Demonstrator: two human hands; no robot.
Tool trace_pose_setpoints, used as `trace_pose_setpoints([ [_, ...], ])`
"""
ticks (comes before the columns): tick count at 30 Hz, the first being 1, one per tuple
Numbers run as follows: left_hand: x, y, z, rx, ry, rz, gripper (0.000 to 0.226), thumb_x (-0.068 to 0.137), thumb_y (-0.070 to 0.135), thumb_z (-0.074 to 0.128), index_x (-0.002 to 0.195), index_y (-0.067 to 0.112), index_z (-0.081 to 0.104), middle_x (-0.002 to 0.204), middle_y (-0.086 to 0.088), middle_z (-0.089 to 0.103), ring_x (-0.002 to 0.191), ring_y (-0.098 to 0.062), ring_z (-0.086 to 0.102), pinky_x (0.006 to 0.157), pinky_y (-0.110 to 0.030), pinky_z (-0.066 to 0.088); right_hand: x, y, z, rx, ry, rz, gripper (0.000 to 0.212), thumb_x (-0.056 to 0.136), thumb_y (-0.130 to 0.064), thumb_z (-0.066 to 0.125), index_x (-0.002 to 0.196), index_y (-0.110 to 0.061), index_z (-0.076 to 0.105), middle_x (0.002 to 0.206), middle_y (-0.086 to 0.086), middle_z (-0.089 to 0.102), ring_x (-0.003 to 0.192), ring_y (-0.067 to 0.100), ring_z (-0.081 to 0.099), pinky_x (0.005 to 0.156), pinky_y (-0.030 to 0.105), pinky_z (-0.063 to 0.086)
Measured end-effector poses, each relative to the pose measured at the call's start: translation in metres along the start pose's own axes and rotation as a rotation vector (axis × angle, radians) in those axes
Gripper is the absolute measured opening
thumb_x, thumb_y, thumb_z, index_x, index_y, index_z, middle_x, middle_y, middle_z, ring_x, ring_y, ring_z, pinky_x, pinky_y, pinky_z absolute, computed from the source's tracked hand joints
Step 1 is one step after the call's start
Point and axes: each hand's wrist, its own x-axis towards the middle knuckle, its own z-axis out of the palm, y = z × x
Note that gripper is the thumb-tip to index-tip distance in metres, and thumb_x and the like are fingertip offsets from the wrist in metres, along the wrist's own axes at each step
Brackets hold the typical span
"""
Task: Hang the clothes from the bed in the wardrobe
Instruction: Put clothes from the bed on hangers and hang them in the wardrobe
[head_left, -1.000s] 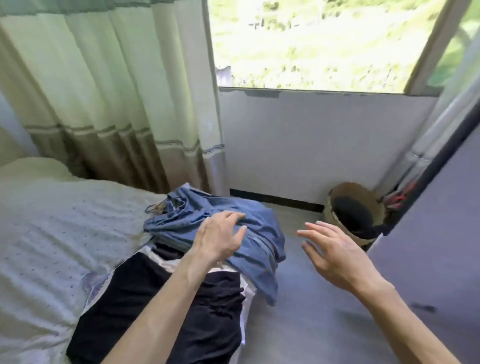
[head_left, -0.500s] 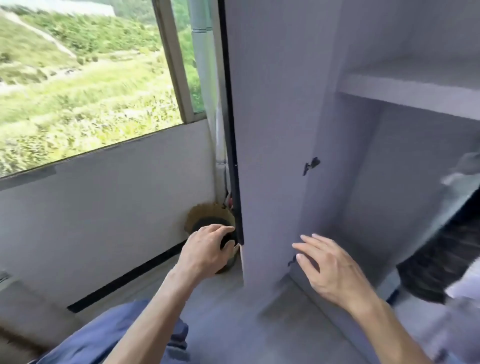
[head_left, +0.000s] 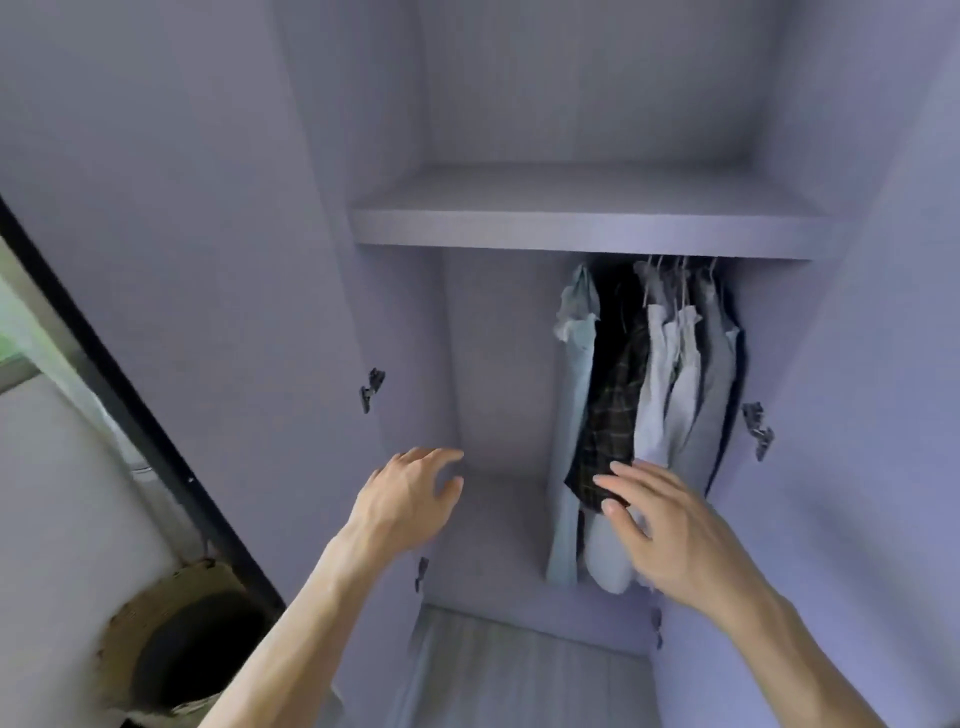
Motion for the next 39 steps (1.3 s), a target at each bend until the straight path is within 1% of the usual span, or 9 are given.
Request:
trace_pose_setpoints([
  [4,0.045,0.029,-0.003,-0.021,-0.009,0.105,0.042,0.102,0.042,0.044,0.144,0.038,0.046,0.148,0.012,0.046,0.134,-0.014,0.045,0.106,-0.033,0.041,0.009,0.02,-0.021,-0.016,0.092,0.086,0.039,0.102,-0.04,0.045,0.139,-0.035,0.055,0.15,-0.015,0.045,0.144,0.004,0.03,0.119,0.026,0.024],
  [7,0.08,0.047,-0.006,-0.029,-0.006,0.158,0.042,0.101,0.041,0.045,0.143,0.038,0.046,0.148,0.013,0.046,0.134,-0.015,0.045,0.108,-0.036,0.04,0.024,0.032,-0.035,-0.017,0.177,0.107,0.039,0.1,-0.038,0.046,0.137,-0.032,0.058,0.147,-0.013,0.05,0.141,0.006,0.034,0.117,0.028,0.029],
  [12,0.135,0.066,-0.003,-0.056,-0.025,0.2,0.043,0.102,0.041,0.045,0.144,0.037,0.046,0.148,0.012,0.046,0.131,-0.014,0.048,0.106,-0.037,0.043,0.077,0.055,-0.048,-0.044,0.31,0.092,0.042,0.101,-0.041,0.042,0.14,-0.031,0.055,0.15,-0.012,0.046,0.144,0.008,0.031,0.117,0.025,0.023],
  [15,0.17,0.075,0.003,-0.106,-0.039,0.191,0.044,0.101,0.042,0.046,0.145,0.037,0.045,0.15,0.012,0.044,0.133,-0.013,0.047,0.106,-0.034,0.043,0.126,0.069,-0.055,-0.093,0.451,0.034,0.051,0.1,-0.048,0.032,0.143,-0.029,0.052,0.154,-0.007,0.042,0.147,0.014,0.029,0.119,0.035,0.028],
  [18,0.213,0.086,0.009,-0.127,-0.056,0.181,0.046,0.101,0.044,0.045,0.146,0.037,0.043,0.151,0.009,0.043,0.136,-0.016,0.045,0.107,-0.037,0.044,0.184,0.085,-0.07,-0.168,0.578,0.002,0.052,0.101,-0.043,0.034,0.147,-0.025,0.048,0.157,0.002,0.038,0.149,0.021,0.026,0.118,0.046,0.031],
  [25,0.303,0.114,0.039,-0.035,-0.117,0.158,0.05,0.101,0.044,0.043,0.149,0.033,0.038,0.153,0.003,0.042,0.137,-0.022,0.044,0.108,-0.041,0.043,0.304,0.133,-0.094,-0.403,0.637,0.069,0.053,0.103,-0.045,0.026,0.154,-0.034,0.033,0.163,0.005,0.025,0.153,0.028,0.012,0.12,0.059,0.013],
  [30,0.363,0.128,0.069,0.009,-0.158,0.104,0.052,0.1,0.047,0.04,0.149,0.029,0.036,0.142,-0.005,0.049,0.127,-0.029,0.051,0.103,-0.044,0.045,0.35,0.161,-0.074,-0.49,0.888,-0.023,0.045,0.105,-0.04,0.035,0.148,-0.033,0.046,0.155,0.005,0.04,0.147,0.03,0.028,0.12,0.061,0.006],
  [36,0.421,0.153,0.112,-0.283,-0.11,-0.064,0.062,0.094,0.059,0.045,0.145,0.024,0.036,0.129,-0.009,0.057,0.114,-0.031,0.059,0.093,-0.04,0.051,0.38,0.184,-0.054,-0.639,1.12,-0.119,0.048,0.102,-0.041,0.038,0.149,-0.033,0.043,0.153,0.007,0.043,0.145,0.031,0.03,0.119,0.06,0.007],
  [39,0.438,0.166,0.125,-0.401,-0.07,-0.115,0.045,0.099,0.041,0.048,0.138,0.019,0.042,0.121,-0.011,0.063,0.105,-0.031,0.063,0.08,-0.033,0.049,0.384,0.188,-0.052,-0.637,1.165,-0.151,0.047,0.1,-0.041,0.039,0.146,-0.033,0.047,0.151,0.007,0.045,0.143,0.031,0.034,0.119,0.06,0.009],
])
